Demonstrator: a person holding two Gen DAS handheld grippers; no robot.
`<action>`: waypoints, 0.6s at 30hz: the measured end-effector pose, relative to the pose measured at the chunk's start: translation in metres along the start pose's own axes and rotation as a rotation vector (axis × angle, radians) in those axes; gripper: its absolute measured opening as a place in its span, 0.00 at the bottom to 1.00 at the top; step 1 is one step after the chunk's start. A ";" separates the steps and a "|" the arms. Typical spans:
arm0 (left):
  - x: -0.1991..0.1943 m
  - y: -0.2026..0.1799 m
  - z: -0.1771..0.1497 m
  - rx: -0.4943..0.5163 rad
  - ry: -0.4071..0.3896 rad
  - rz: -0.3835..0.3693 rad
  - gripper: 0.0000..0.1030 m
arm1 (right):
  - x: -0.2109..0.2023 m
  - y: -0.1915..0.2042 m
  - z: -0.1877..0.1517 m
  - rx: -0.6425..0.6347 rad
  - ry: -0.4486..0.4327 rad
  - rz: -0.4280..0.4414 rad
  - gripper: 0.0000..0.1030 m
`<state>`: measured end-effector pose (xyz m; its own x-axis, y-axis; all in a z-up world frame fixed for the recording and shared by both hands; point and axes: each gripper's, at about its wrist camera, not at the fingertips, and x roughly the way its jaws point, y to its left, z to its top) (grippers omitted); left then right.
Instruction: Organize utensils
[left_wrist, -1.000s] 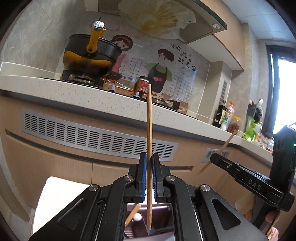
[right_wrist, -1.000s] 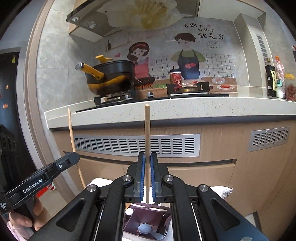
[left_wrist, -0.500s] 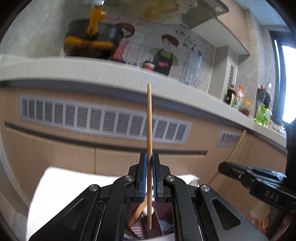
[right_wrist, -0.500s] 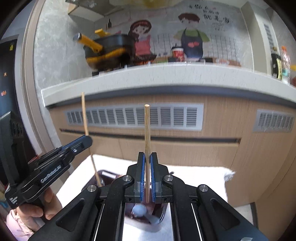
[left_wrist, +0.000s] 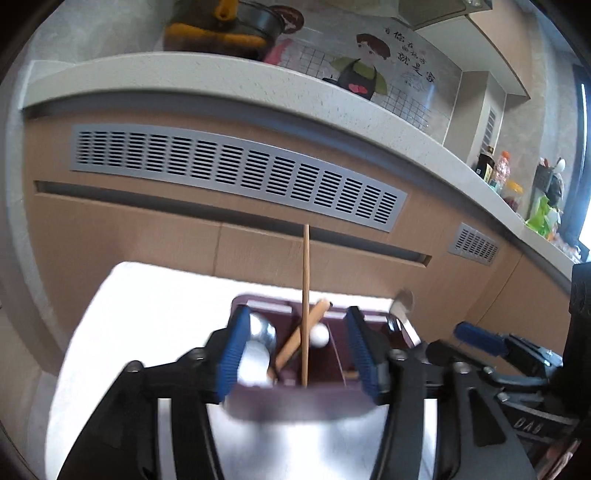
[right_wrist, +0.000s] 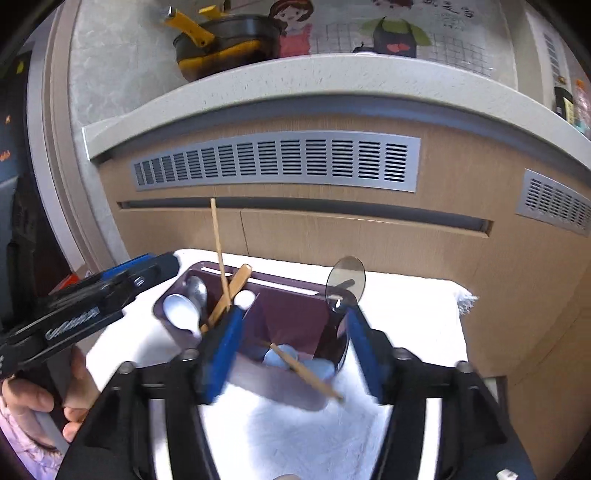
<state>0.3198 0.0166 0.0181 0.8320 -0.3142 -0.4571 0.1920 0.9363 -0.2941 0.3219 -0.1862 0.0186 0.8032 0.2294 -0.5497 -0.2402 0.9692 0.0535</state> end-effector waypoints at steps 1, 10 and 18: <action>-0.010 -0.001 -0.005 0.005 0.004 0.007 0.61 | -0.011 0.000 -0.005 0.018 -0.017 0.000 0.77; -0.097 -0.025 -0.068 0.105 0.044 0.151 0.93 | -0.093 0.008 -0.055 0.090 -0.044 -0.086 1.00; -0.146 -0.043 -0.116 0.134 0.033 0.221 1.00 | -0.125 0.016 -0.110 0.113 -0.032 -0.225 1.00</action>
<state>0.1297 0.0042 -0.0004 0.8446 -0.1028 -0.5255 0.0768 0.9945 -0.0710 0.1579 -0.2089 -0.0036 0.8469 0.0075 -0.5317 0.0076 0.9996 0.0262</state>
